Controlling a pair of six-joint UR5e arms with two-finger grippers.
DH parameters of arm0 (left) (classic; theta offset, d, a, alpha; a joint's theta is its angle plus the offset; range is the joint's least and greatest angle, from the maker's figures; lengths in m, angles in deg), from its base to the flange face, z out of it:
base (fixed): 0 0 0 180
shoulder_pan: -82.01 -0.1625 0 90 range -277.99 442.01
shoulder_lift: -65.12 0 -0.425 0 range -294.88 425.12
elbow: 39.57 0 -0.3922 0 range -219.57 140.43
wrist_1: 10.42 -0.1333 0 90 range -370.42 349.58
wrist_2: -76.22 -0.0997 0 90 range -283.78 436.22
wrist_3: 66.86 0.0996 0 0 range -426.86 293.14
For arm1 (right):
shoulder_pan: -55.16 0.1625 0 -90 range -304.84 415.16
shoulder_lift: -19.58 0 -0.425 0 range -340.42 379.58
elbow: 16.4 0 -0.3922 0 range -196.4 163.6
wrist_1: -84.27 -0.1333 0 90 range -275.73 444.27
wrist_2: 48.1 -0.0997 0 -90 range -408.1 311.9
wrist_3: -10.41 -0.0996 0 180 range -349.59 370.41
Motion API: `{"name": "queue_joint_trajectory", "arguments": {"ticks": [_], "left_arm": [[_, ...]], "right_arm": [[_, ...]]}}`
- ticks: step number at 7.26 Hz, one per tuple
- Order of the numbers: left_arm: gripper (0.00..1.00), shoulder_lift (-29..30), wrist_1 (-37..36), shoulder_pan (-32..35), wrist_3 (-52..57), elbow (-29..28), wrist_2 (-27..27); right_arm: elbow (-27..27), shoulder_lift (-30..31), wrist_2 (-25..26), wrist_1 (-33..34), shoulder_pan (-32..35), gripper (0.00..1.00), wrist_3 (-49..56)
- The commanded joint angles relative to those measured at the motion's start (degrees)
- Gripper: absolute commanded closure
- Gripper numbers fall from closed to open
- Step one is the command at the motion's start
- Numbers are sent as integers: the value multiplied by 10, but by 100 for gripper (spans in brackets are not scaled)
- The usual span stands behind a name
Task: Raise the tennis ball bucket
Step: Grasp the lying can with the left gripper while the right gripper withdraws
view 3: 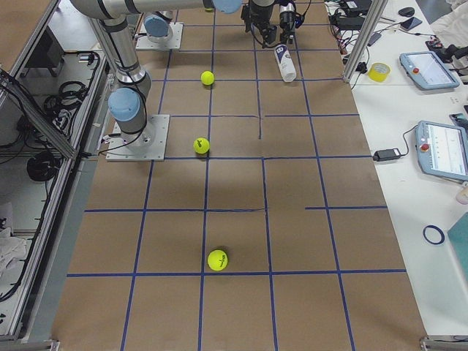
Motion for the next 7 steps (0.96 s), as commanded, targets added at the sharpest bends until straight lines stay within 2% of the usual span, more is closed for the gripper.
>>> {"name": "queue_joint_trajectory", "arguments": {"ticks": [1,2,3,4,5,6,7], "left_arm": [[5,-3,5,3,-2,22,22],[10,-5,3,6,-2,28,25],[22,-6,0,15,-2,27,25],[42,-14,-3,19,-12,22,24],[79,-21,-5,19,-13,21,25],[97,-40,-5,22,-49,19,47],[100,-61,-5,28,-119,11,74]], "right_arm": [[-2,7,6,5,2,0,-106],[-8,9,6,22,2,0,-142],[-8,11,28,33,2,0,-221],[-8,11,67,40,17,0,-242],[-9,11,92,41,32,0,-286],[-10,11,93,41,50,0,-347],[-10,7,92,42,53,0,-343]]}}
